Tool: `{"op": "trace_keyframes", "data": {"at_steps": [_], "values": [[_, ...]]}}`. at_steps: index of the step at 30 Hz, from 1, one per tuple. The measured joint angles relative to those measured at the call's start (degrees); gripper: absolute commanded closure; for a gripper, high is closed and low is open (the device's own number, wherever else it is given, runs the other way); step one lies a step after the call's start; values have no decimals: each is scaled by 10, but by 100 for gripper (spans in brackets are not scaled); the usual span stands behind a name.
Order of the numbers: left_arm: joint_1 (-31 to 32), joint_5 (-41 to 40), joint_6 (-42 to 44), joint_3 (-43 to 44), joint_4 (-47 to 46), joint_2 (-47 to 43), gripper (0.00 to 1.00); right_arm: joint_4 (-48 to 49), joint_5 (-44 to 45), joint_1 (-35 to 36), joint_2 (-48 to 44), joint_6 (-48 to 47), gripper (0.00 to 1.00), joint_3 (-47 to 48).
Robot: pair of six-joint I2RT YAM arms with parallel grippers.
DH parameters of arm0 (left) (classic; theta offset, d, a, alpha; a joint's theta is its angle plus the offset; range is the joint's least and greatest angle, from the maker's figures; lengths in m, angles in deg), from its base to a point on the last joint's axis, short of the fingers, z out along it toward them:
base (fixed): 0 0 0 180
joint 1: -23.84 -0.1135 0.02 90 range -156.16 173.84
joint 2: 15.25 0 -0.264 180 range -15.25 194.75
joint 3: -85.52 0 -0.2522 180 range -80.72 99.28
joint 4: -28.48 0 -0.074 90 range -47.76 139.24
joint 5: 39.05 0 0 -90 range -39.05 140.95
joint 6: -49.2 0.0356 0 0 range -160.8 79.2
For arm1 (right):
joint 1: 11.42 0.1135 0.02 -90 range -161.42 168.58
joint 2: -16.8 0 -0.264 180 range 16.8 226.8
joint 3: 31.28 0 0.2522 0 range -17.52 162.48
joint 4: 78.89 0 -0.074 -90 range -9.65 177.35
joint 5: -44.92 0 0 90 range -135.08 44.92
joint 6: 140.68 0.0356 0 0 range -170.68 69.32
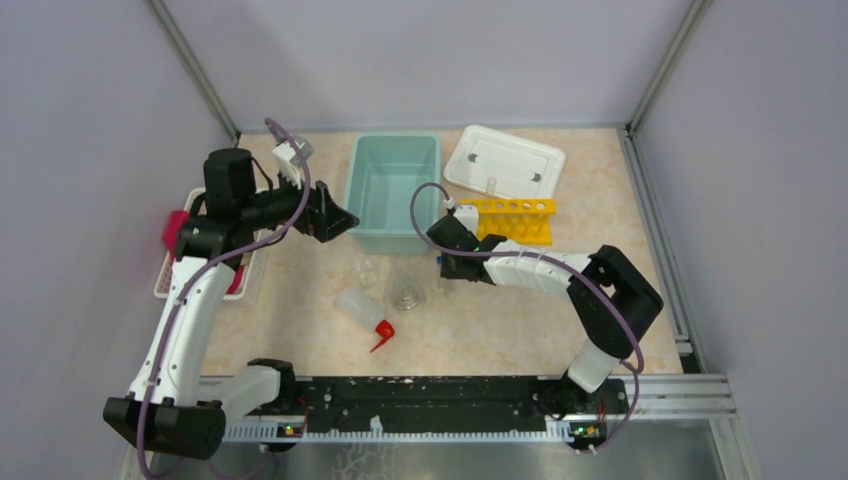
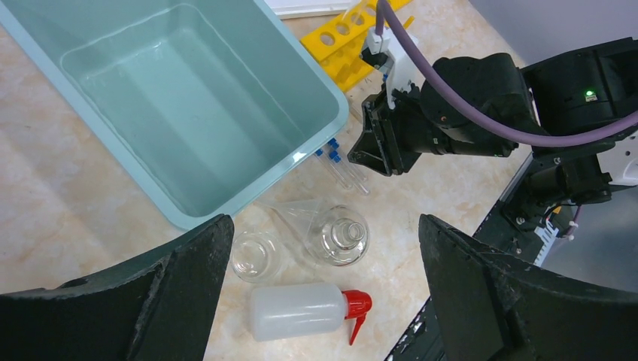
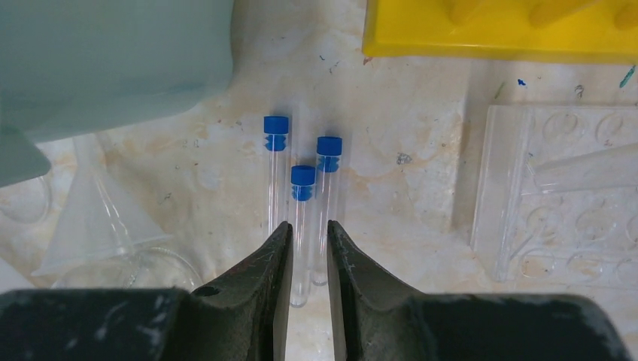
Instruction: Organize the chemistry lab equipment
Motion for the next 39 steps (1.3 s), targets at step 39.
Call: {"op": "trace_keyframes", "data": {"at_steps": [39], "values": [[0, 11, 6, 8, 12, 2, 1, -22, 20, -26, 18, 14, 100, 6]]}}
